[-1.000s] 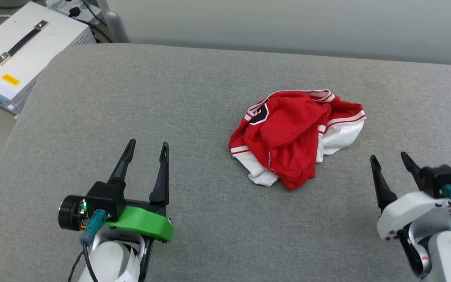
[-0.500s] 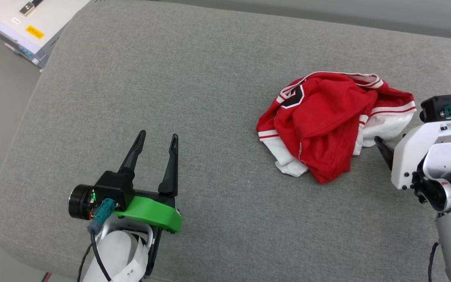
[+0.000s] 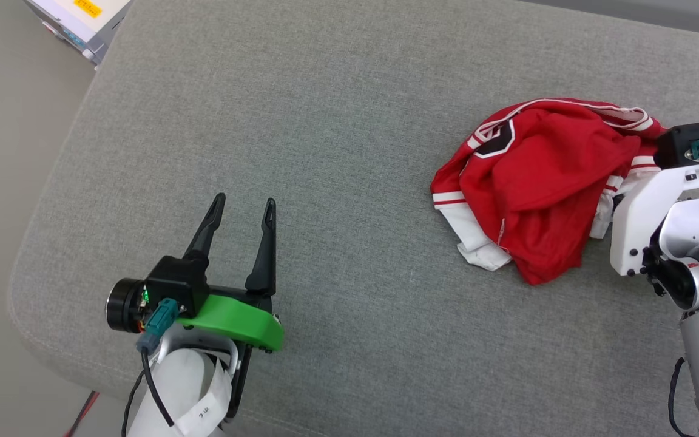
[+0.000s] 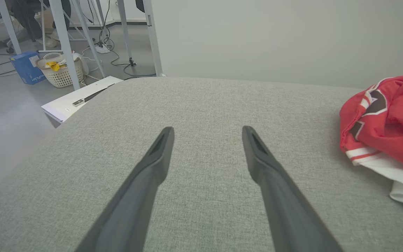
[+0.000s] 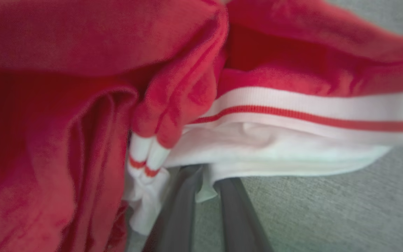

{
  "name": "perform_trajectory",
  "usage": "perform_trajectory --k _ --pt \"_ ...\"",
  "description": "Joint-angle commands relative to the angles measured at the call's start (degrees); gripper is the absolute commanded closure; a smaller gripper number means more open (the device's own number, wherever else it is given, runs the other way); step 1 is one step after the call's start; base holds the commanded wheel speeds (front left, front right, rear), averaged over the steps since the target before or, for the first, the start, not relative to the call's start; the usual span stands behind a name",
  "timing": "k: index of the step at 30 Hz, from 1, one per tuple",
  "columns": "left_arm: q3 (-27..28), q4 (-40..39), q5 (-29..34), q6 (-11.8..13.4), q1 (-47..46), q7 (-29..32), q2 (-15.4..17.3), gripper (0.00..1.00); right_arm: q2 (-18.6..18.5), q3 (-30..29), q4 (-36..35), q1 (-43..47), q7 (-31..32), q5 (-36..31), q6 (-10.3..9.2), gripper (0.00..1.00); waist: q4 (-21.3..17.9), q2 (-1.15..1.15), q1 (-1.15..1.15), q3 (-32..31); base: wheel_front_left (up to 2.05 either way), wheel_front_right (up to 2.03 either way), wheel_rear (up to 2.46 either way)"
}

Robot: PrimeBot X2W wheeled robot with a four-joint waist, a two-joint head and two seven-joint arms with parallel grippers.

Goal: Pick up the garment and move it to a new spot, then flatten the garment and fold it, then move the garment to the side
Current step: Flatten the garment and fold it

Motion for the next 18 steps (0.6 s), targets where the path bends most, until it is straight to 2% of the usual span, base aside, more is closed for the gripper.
perform_trajectory --k 1,9,18 --pt "0.38 0.21 0.53 -0.4 -0.18 -0.33 -0.32 0.0 -0.34 0.59 0.24 0.62 -0.89 -0.62 -0.04 1.0 -1.29 0.61 0.0 -1.31 0.0 0.0 0.0" --pt "0.71 0.96 1.29 -1.06 0.76 -0.33 -0.5 0.0 -4.15 1.71 -6.93 5.89 -2.0 0.14 -0.04 1.0 -5.77 0.61 0.0 -5.82 0.0 0.0 0.0" --pt "0.54 1.29 1.47 -1.45 2.36 -0.33 -0.67 0.0 -12.08 -2.65 -20.38 12.86 5.08 0.97 -0.04 1.0 -7.45 0.61 0.0 -8.5 0.0 0.0 0.0"
